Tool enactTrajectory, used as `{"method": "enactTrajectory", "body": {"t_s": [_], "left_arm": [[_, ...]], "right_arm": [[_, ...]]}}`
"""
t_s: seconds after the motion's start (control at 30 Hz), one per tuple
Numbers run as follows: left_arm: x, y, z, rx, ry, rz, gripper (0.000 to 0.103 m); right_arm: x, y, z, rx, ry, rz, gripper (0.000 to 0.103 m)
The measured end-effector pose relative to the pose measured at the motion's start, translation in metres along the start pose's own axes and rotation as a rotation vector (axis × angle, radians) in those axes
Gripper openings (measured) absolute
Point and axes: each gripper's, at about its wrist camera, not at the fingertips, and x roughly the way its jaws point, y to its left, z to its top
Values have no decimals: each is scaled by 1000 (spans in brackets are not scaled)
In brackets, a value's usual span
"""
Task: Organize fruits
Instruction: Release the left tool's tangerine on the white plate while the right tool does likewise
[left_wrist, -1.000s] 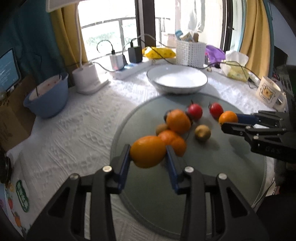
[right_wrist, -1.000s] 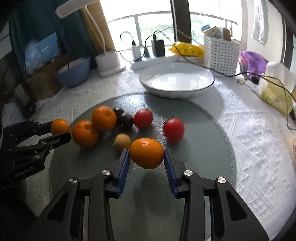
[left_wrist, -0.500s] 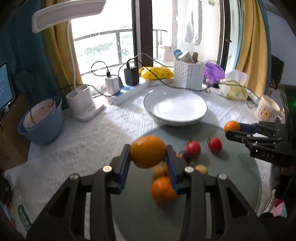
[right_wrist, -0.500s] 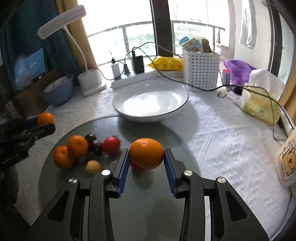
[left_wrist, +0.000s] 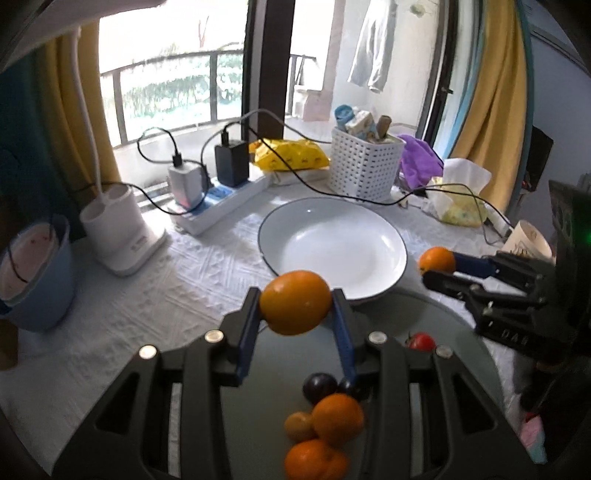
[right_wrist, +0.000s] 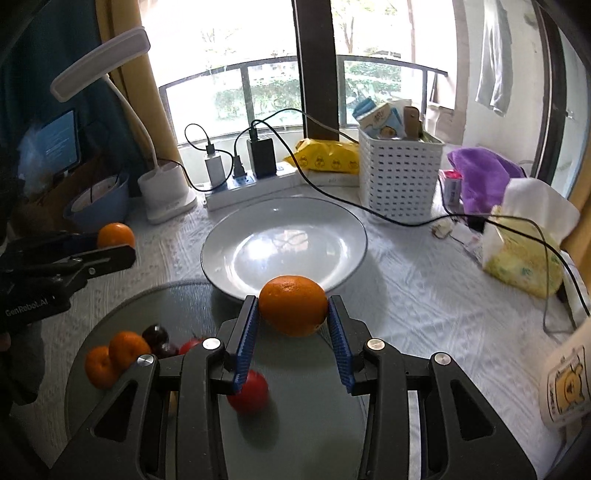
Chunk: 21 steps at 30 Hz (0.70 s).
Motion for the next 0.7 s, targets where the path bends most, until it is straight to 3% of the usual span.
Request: {"method": "enactTrajectory", "body": {"t_s": [0.7], "left_arm": [[64, -4, 33, -25, 105, -36, 39]], "right_arm": [[47, -19, 22, 13, 53, -8, 40]]}}
